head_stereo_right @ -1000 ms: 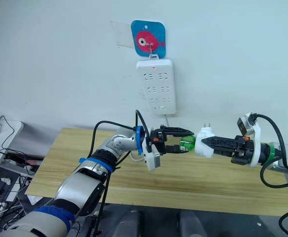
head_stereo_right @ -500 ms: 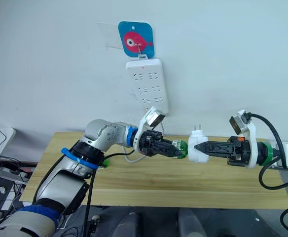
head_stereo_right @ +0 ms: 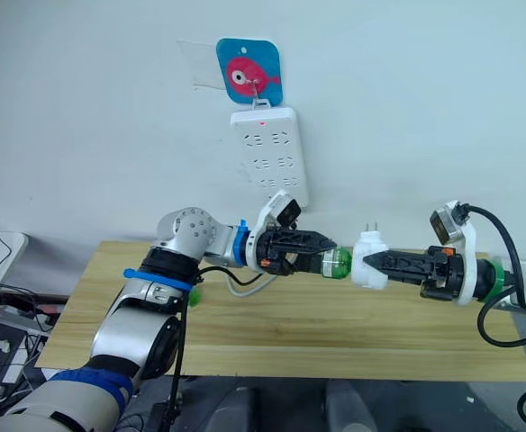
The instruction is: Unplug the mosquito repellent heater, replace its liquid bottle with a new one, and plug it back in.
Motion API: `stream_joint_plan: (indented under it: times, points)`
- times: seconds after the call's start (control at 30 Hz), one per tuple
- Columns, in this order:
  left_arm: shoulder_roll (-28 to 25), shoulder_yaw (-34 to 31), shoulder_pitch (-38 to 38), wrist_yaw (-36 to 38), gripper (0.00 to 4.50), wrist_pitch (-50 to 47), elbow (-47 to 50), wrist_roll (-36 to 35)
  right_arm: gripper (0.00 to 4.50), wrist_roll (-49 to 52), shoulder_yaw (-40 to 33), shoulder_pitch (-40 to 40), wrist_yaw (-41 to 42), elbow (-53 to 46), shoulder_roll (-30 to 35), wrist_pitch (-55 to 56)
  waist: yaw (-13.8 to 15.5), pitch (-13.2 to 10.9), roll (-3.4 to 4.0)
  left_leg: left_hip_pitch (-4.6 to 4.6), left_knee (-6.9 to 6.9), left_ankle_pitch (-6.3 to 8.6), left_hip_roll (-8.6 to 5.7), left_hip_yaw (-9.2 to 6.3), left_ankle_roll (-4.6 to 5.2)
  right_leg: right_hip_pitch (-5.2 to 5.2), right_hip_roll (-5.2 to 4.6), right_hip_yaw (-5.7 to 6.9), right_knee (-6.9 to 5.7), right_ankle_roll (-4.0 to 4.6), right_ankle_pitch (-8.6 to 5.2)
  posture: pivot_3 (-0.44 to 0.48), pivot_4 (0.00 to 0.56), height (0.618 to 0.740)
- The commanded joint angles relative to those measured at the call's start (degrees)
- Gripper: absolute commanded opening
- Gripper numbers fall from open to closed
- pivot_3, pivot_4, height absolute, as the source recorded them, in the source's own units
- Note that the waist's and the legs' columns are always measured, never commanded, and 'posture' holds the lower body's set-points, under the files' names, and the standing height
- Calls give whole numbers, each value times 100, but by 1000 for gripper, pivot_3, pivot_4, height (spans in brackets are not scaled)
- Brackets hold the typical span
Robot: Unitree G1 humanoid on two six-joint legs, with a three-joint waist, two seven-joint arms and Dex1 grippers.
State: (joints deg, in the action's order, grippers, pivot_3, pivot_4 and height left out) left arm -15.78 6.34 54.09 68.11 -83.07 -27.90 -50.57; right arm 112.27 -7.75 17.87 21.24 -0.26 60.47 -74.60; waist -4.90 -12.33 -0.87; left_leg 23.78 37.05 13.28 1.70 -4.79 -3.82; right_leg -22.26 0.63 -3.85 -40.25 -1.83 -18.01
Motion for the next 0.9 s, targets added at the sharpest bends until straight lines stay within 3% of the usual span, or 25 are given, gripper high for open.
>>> stream_joint_plan:
  times: [0.03, 0.07, 0.27, 0.33, 0.4, 0.6, 0.77, 0.9]
  points:
    - [-292, 250, -209, 219, 4491, 1147, 704, 528, 3022, 73, -144, 38, 45, -10, 56, -2, 6, 0, 0, -2, 0, 0, 0, 3, 0, 0, 0, -3, -2, 0, 0, -40, 148, 740]
    - [-359, 327, -260, 290, 4491, 1398, 814, 648, 3022, 73, -143, 39, 43, -8, 49, 0, 10, 0, 0, -2, 0, 0, 0, 4, -1, -1, 0, -5, -3, 0, 0, -39, 148, 740]
    - [-799, 573, -903, 1342, 4491, 5158, 1999, 1955, 3022, 73, -217, -22, 12, 217, 90, 34, 70, 1, 1, -1, -2, -9, 0, 12, -16, -1, -3, -10, 2, 1, 1, -24, 147, 740]
    - [-830, 713, -1374, 1566, 4491, 6938, 2286, 2587, 3022, 33, -228, 8, 37, 323, 92, 17, 111, 8, 8, -1, -5, -9, 0, 18, -16, -1, -4, -15, 8, 2, 1, -11, 147, 740]
    - [-586, 617, -1676, 1398, 4491, 8933, 2100, 3144, 3022, 57, -223, 63, 31, 407, 77, 8, 177, 8, 9, -2, -6, -8, 0, 25, -15, -1, -5, -21, 13, 3, 2, -10, 148, 740]
    - [20, 391, -1465, 309, 4491, 13332, 505, 4438, 3022, 73, -194, 134, 53, 394, -23, -37, 341, 9, 7, 6, -1, 4, -4, 25, 6, -1, -9, -20, 26, -2, 9, -11, 150, 740]
    - [260, 430, -1026, -621, 4491, 15701, -791, 5331, 3022, 73, -188, 174, 62, 337, -121, -70, 342, 9, 7, 11, -1, 8, -14, 31, 13, -1, -23, -21, 31, -7, 12, -20, 154, 740]
    - [430, 469, -746, -1333, 4491, 16587, -1413, 5986, 3022, 73, -189, 206, 57, 286, -182, -110, 329, 10, 7, 10, 1, 8, -15, 32, 13, 0, -23, -22, 29, -13, 15, -24, 155, 740]
